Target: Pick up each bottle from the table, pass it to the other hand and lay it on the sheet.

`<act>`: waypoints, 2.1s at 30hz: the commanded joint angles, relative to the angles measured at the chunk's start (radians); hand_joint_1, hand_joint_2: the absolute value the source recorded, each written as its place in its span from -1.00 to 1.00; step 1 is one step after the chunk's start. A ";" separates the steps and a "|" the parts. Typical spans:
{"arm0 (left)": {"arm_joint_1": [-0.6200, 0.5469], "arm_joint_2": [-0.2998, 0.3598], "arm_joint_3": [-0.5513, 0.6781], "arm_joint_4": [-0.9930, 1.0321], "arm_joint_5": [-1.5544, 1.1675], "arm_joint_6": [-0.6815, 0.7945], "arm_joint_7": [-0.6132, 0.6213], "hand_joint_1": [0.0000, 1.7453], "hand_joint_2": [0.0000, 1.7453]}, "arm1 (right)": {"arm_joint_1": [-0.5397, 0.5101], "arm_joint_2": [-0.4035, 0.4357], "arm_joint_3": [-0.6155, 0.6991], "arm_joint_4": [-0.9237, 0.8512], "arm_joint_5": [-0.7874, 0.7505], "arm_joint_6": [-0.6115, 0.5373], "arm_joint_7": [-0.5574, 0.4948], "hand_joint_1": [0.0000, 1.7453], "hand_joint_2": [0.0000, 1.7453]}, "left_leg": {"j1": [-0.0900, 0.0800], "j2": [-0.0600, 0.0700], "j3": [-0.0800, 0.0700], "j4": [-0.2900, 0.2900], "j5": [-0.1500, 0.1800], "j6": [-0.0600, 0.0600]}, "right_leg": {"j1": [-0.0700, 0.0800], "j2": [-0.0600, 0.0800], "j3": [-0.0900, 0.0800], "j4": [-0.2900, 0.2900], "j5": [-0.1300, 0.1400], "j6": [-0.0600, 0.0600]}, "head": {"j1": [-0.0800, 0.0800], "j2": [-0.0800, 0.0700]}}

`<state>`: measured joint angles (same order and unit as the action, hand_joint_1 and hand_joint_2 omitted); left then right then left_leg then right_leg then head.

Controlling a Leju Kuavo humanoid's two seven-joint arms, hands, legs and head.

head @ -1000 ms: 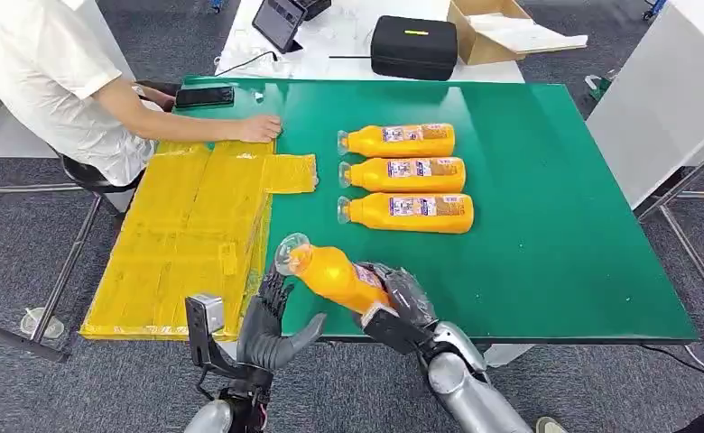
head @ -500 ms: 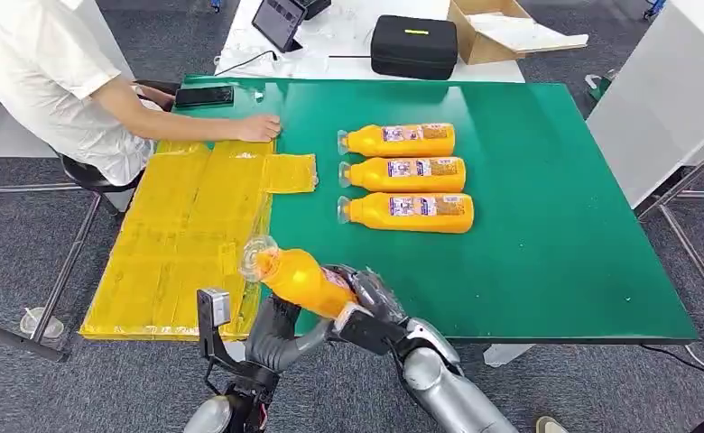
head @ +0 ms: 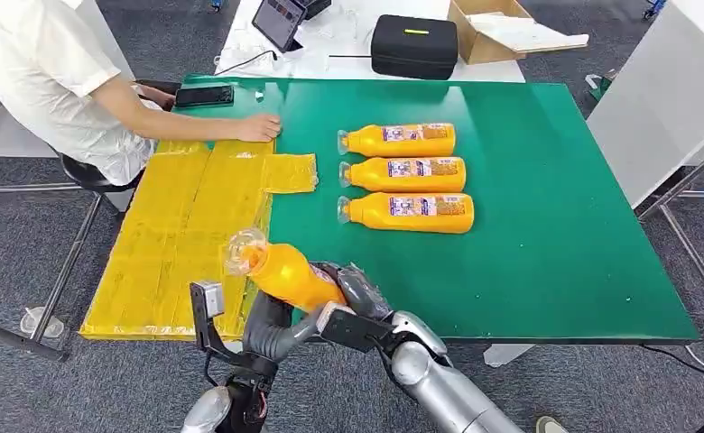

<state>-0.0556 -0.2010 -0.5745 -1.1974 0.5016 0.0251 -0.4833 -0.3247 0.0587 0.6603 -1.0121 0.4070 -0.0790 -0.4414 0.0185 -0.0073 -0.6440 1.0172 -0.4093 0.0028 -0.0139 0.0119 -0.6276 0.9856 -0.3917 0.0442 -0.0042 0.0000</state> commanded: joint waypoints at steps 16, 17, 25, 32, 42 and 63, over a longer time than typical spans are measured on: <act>-0.070 -0.014 0.061 0.011 0.053 0.065 -0.030 -0.76 1.00 | -0.061 -0.026 0.157 0.056 0.007 0.005 0.049 0.96 1.00 | 0.000 0.000 0.002 -0.001 0.000 0.000 | 0.000 -0.001 0.001 -0.001 0.000 -0.001 | 0.000 0.000; -0.070 -0.014 0.061 0.011 0.053 0.065 -0.030 -0.76 1.00 | -0.061 -0.026 0.157 0.056 0.007 0.005 0.049 0.96 1.00 | 0.000 0.000 0.004 -0.001 -0.001 0.001 | 0.000 -0.002 0.004 0.000 -0.001 -0.002 | 0.000 0.000; -0.068 -0.011 0.061 0.010 0.059 0.049 -0.030 1.00 1.00 | -0.057 -0.022 0.155 0.055 0.001 0.007 0.047 0.84 1.00 | 0.000 0.000 0.005 -0.001 -0.001 0.001 | 0.000 -0.002 0.005 0.000 -0.002 -0.002 | 0.000 0.000; -0.059 -0.005 0.088 -0.006 0.071 0.031 -0.028 1.00 1.00 | -0.018 -0.009 0.117 0.021 -0.018 -0.044 0.026 -1.00 1.00 | 0.000 0.000 0.004 -0.001 -0.001 0.001 | 0.000 -0.002 0.003 -0.001 -0.001 -0.001 | 0.000 0.000; -0.046 -0.017 0.163 -0.133 0.110 0.120 -0.031 1.00 1.00 | 0.064 0.034 0.057 -0.005 -0.024 -0.172 -0.025 -1.00 1.00 | 0.000 0.001 0.003 0.000 -0.001 0.000 | 0.001 0.000 0.002 0.000 -0.001 -0.002 | 0.000 0.000; -0.280 0.063 0.379 0.394 -1.554 0.671 0.152 1.00 1.00 | 0.306 0.132 -0.408 -0.311 0.119 -0.619 -0.257 -1.00 1.00 | -0.001 -0.001 0.004 -0.002 0.001 0.000 | -0.001 -0.003 0.003 -0.001 0.000 -0.003 | 0.000 0.000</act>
<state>-0.1424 -0.2190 -0.2474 -1.1927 -0.9954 0.6802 -0.5003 -0.0166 0.1843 0.3304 -1.2840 0.5750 -0.6977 -0.6950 0.0185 -0.0078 -0.6447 1.0171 -0.4093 0.0023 -0.0141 0.0098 -0.6293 0.9854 -0.3905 0.0410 -0.0042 0.0000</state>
